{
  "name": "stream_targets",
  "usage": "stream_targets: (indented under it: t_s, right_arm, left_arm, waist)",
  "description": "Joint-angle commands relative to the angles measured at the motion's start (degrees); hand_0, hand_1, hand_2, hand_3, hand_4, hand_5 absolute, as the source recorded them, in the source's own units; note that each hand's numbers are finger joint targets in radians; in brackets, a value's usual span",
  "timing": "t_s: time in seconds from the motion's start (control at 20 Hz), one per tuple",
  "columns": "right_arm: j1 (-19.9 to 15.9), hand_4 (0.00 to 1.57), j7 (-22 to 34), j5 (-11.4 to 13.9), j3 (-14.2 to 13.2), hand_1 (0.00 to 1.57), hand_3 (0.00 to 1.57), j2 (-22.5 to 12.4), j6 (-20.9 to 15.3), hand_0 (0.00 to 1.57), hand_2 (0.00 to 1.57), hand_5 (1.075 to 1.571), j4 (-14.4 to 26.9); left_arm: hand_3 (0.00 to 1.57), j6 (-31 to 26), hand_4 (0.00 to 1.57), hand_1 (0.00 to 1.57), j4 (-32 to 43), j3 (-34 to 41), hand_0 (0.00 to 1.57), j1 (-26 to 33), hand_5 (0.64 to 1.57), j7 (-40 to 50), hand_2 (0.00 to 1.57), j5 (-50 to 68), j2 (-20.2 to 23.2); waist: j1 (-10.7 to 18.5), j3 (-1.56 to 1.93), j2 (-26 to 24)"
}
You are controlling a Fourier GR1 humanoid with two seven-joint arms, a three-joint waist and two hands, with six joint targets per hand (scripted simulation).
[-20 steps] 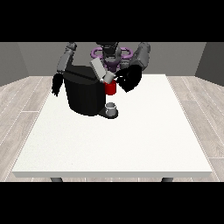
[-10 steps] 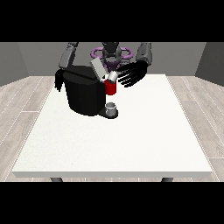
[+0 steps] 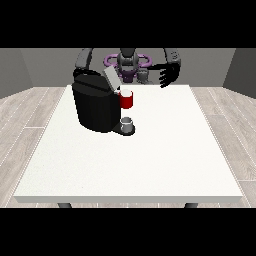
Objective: Insert the coffee pod into the coffee machine and close the lid
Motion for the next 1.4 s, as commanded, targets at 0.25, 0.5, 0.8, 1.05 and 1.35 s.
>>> stream_targets:
  t_s: [0.25, 0.5, 0.8, 1.05, 1.35]
  right_arm:
    - [2.38, 0.2, 9.24, 3.48, 10.44, 0.0, 0.0, 5.69, -5.9, 0.0, 0.0, 1.571, -14.49]
    - [3.67, 0.12, 13.89, 6.88, 15.84, 0.0, 0.0, 5.76, -9.37, 0.0, 0.0, 1.571, -24.53]
    - [2.01, 0.39, 17.44, 10.1, 16.97, 0.0, 0.0, 5.32, -11.52, 0.0, 0.0, 1.571, -36.27]
    - [0.18, 0.35, 20.76, 10.96, 18.47, 0.0, 0.0, 5.79, -15.2, 0.0, 0.0, 1.571, -37.43]
    - [-10.75, 0.26, 20.92, 13.64, 18.86, 0.0, 0.0, 5.81, -23.78, 0.0, 0.0, 1.571, -32.91]
  left_arm:
    - [0.0, -3.44, 0.26, 0.0, 1.63, 0.66, 0.0, 18.69, 1.571, -5.41, 0.0, 2.16, -0.99]
    - [0.0, -2.51, 0.35, 0.0, -0.43, -0.03, 0.0, 21.86, 1.571, -3.15, 0.0, 2.29, -1.86]
    - [0.0, -5.11, 0.35, 0.0, -6.22, 0.6, 0.0, 23.02, 1.571, -6.39, 0.0, 5.94, 0.43]
    - [0.0, -6.61, 0.12, 0.0, -11.35, -1.54, 0.0, 24.71, 1.571, -7.44, 0.0, 7.15, -0.37]
    - [0.0, -6.75, 0.18, 0.0, -14.1, -3.0, 0.0, 22.05, 1.571, -8.54, 0.0, 8.69, -1.17]
  waist:
    - [0.98, 0.01, -13.7]
    - [-0.06, 0.07, -17.34]
    - [0.87, 0.09, -7.89]
    - [4.39, 0.1, -2.78]
    - [6.97, 0.09, 4.36]
